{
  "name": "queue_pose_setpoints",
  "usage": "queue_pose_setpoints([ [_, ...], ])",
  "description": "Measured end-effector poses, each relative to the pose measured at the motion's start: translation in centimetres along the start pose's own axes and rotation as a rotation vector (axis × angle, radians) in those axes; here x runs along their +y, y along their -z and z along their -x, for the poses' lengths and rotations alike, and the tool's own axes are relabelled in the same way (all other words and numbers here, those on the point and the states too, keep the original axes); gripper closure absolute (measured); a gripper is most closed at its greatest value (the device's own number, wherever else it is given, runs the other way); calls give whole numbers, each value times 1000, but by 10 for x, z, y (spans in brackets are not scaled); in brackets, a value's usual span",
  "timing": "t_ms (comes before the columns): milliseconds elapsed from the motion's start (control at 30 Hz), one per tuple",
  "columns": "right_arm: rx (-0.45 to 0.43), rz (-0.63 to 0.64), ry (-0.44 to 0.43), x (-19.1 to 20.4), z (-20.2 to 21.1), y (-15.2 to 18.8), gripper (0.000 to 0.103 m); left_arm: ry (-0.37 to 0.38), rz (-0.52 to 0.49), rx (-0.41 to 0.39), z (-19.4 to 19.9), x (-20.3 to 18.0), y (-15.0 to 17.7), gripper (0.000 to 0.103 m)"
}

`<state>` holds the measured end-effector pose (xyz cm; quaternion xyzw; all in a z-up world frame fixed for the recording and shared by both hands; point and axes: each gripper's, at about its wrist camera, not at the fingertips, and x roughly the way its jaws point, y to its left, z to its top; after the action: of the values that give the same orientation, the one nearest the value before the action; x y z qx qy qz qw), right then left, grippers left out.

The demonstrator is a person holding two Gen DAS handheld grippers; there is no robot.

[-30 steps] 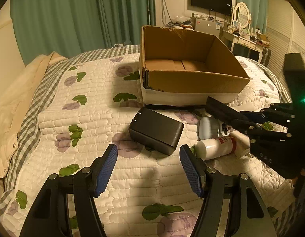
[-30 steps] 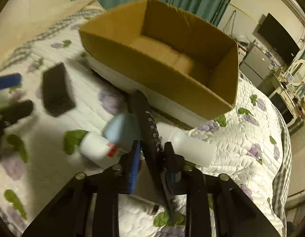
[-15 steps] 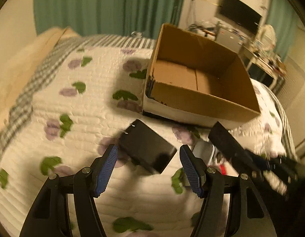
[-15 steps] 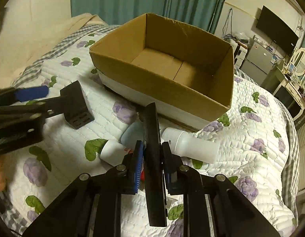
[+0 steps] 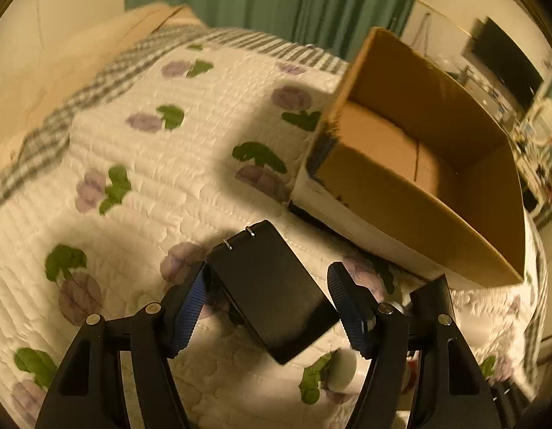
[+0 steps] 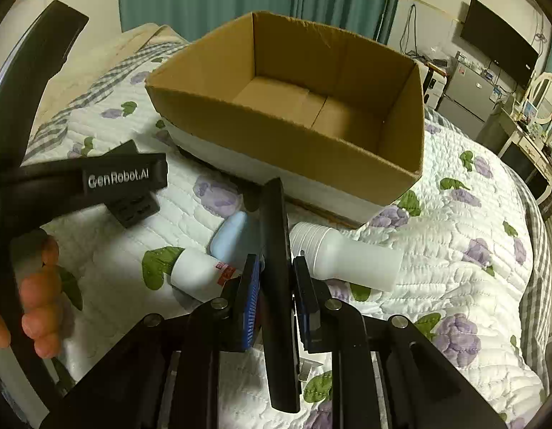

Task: Organize rigid objects
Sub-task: 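Carry charger and remote over the box and release both inside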

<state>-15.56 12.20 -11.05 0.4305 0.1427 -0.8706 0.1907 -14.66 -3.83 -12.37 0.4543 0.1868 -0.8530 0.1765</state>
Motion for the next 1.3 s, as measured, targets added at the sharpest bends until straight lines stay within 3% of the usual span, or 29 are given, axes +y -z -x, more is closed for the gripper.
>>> queue_pose_setpoints([
  [100, 2, -5, -2, 0, -4, 1, 85, 19, 5, 14, -9, 5, -3, 32],
  [233, -2, -14, -9, -2, -3, 1, 85, 24, -98, -8, -1, 2, 4, 37],
  [333, -6, -27, -19, -4, 1, 2, 85, 55, -150, -13, 10, 4, 10, 49],
  [500, -26, -29, -21, -2, 18, 2, 85, 154, -206, 6, 32, 5, 18, 59],
  [600, -41, -29, -12, -1, 28, 3, 85, 174, -251, 8, 43, 0, 26, 61],
  [900, -138, -46, -11, -10, 72, -9, 85, 189, -342, -79, 88, -10, 32, 63],
  [1300, -272, -62, 16, -38, 110, -68, 85, 253, -393, -242, 140, -45, -15, 63],
])
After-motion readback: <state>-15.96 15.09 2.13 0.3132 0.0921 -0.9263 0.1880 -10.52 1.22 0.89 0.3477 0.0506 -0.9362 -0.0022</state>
